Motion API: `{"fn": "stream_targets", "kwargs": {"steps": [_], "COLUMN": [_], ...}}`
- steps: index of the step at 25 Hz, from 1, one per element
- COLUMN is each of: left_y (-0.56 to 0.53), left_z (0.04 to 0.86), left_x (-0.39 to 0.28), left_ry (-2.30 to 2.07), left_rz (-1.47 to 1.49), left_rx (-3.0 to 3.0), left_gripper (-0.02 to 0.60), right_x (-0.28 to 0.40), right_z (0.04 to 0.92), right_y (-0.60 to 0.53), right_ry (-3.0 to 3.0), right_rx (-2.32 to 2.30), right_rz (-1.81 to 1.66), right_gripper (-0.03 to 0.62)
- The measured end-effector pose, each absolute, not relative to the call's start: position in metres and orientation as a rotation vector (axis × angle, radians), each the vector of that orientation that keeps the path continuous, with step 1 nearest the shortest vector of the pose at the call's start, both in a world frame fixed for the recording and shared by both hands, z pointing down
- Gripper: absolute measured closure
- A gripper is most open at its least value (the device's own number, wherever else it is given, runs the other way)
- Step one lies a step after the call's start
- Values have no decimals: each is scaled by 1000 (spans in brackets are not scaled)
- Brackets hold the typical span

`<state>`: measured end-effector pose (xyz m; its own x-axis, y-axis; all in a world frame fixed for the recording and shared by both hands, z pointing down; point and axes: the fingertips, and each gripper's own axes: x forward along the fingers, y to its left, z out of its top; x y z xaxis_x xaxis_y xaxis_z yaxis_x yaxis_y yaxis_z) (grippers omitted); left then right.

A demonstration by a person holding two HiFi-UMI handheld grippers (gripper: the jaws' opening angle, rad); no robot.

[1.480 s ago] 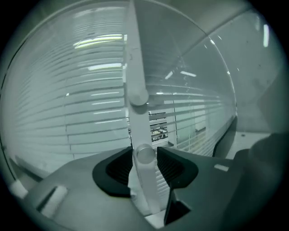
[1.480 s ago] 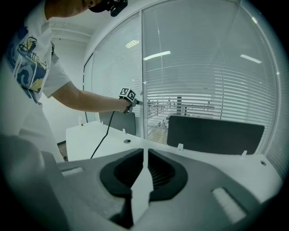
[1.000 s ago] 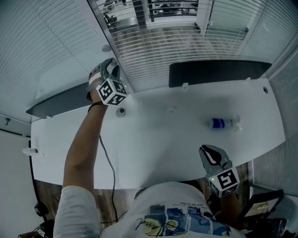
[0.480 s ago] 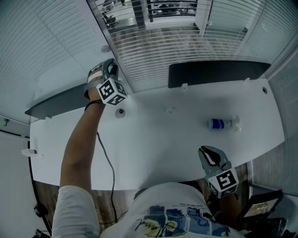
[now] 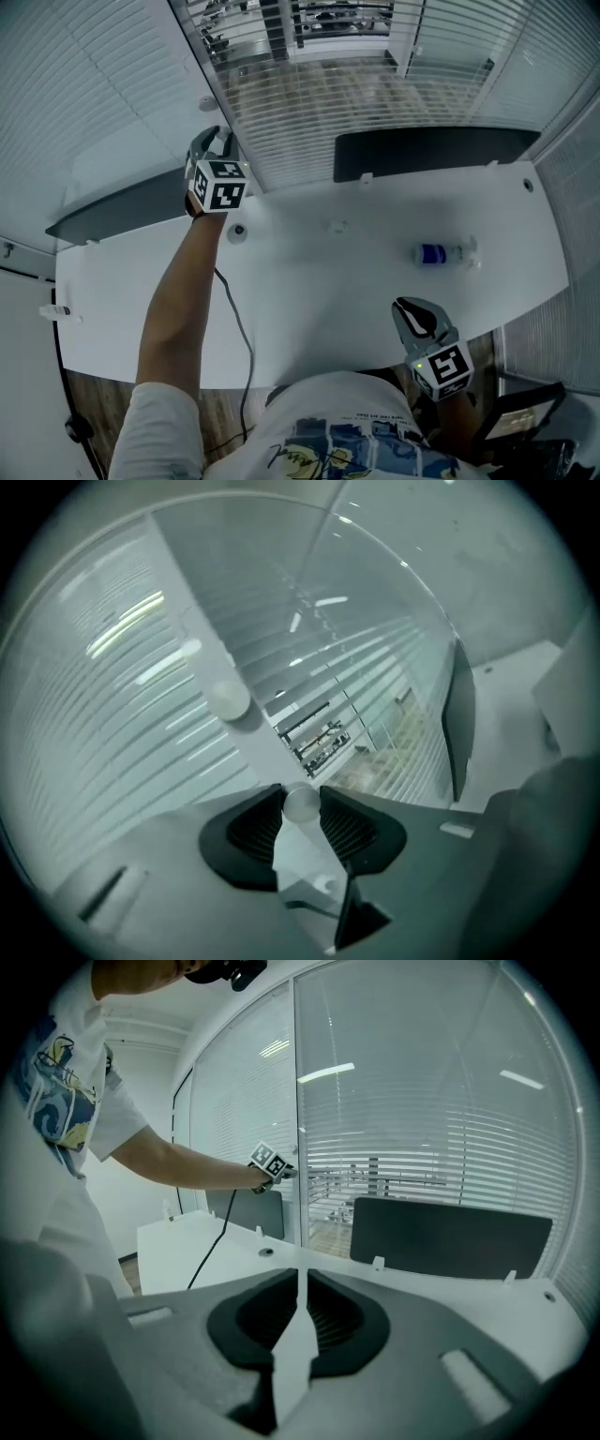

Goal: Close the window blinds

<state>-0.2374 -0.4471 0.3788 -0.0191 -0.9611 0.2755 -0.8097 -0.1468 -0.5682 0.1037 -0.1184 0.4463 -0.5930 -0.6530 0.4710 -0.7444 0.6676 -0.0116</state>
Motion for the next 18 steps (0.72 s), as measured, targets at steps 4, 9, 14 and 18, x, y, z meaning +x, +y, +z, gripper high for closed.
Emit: {"fn": "stream_targets", "kwargs": {"steps": [4, 9, 14, 18], "left_y": [-447, -446, -445, -445], "left_z": [374, 374, 375, 373], "left_x": [-243, -247, -252, -248], "left_ry": [2094, 2232, 2372, 2233], "left_rz": [-647, -391, -127, -401], "left_rx": [-2178, -2313, -2396, -2293], "left_gripper": [449, 449, 448, 424], "right_x": [106, 107, 109, 111], "right_z": [446, 447, 447, 445], "right_y": [-120, -120, -121, -122], "right_ry": [-2454, -2449, -2446, -2448], "right_rx": [1094, 1100, 1102, 1117], "right_rz": [283, 289, 295, 296], "right_gripper": [574, 574, 574, 574]}}
